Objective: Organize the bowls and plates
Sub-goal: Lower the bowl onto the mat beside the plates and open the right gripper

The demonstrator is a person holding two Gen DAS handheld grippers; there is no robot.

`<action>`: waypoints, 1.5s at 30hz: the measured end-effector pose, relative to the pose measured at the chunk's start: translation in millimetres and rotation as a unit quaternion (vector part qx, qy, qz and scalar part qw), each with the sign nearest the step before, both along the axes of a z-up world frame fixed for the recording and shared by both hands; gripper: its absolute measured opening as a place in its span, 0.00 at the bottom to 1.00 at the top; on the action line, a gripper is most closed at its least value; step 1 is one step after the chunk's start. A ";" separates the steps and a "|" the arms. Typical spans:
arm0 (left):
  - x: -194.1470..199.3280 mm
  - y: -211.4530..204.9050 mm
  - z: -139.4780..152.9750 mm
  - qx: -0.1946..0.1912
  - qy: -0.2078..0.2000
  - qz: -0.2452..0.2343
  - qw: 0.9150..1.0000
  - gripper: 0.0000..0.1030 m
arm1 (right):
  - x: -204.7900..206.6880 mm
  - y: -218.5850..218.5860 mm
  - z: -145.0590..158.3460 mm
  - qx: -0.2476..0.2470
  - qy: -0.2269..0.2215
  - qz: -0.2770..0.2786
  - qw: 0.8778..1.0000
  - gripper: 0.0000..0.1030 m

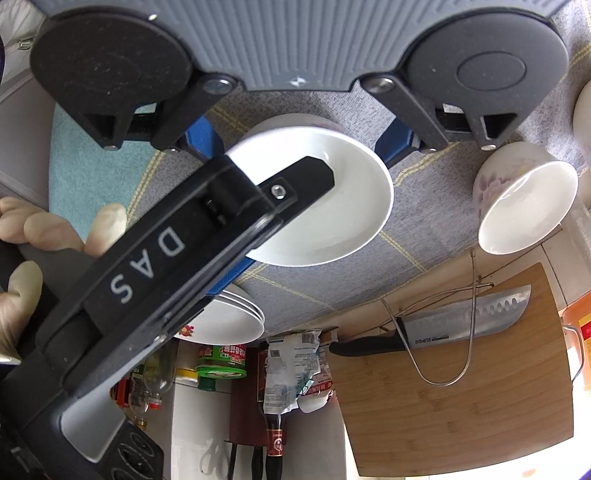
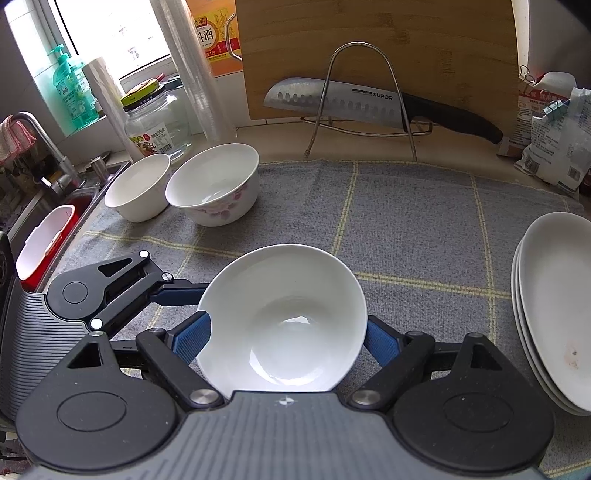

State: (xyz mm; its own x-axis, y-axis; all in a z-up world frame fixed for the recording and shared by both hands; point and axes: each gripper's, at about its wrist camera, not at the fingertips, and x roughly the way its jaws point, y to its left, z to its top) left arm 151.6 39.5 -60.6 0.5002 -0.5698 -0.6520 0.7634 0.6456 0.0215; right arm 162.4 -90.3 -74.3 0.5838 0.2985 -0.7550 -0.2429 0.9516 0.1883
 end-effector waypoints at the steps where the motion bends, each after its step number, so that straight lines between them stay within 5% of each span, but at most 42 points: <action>1: -0.1 0.8 0.2 -0.001 0.001 0.000 1.000 0.85 | 0.1 0.2 -0.2 0.000 0.000 0.001 1.000 0.89; 7: -0.6 1.2 -4.3 0.001 0.003 0.002 1.000 0.87 | 2.0 -1.4 -4.0 0.011 0.009 -0.003 1.000 0.90; 10: -4.5 5.5 -1.1 -0.013 -0.017 0.007 1.000 0.99 | 0.3 -1.5 -4.2 0.010 0.004 -0.008 1.000 0.97; 20: -14.4 35.8 -0.1 -0.019 0.010 0.067 0.998 0.99 | -4.9 2.3 7.9 -0.015 -0.024 -0.010 1.000 1.00; 32: -6.1 86.0 1.0 -0.017 0.003 0.213 0.977 0.99 | 5.5 25.4 18.3 -0.029 -0.044 0.025 0.998 1.00; 45: 15.0 91.3 -4.5 -0.004 -0.007 0.261 0.965 0.99 | 37.6 45.1 19.6 -0.045 -0.045 0.069 0.996 1.00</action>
